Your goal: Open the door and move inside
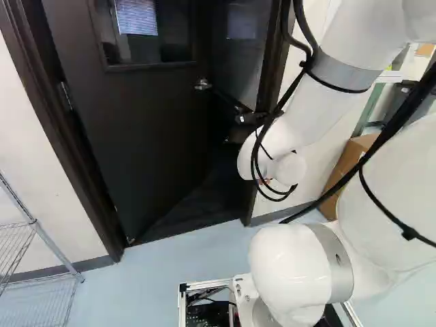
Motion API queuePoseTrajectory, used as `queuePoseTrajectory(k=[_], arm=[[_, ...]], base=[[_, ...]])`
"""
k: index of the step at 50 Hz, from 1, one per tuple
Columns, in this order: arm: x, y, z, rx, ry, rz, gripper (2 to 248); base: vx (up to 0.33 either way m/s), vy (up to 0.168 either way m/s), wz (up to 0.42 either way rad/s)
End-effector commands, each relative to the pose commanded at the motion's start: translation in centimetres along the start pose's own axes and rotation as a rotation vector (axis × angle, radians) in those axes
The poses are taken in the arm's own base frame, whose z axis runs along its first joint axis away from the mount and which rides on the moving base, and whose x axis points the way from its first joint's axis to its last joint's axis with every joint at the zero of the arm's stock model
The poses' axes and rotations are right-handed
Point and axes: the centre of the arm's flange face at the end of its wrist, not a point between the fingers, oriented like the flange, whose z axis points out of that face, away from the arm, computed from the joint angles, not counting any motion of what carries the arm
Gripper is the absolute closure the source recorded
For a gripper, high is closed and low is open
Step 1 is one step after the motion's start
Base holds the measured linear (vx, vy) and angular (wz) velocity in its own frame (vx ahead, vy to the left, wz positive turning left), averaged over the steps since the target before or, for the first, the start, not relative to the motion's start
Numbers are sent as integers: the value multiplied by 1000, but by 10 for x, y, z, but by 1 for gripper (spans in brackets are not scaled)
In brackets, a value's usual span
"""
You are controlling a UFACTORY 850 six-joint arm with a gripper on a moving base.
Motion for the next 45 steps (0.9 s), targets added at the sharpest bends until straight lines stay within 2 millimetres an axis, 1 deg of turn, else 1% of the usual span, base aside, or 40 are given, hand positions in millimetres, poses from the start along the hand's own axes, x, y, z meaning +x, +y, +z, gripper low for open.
queuePoseTrajectory(k=[18,39,45], arm=[[0,0,0,0,0,0,3],[0,0,0,0,0,0,3],[0,0,0,0,0,0,3]], base=[[55,46,-13],[93,98,-24],[97,101,-131]])
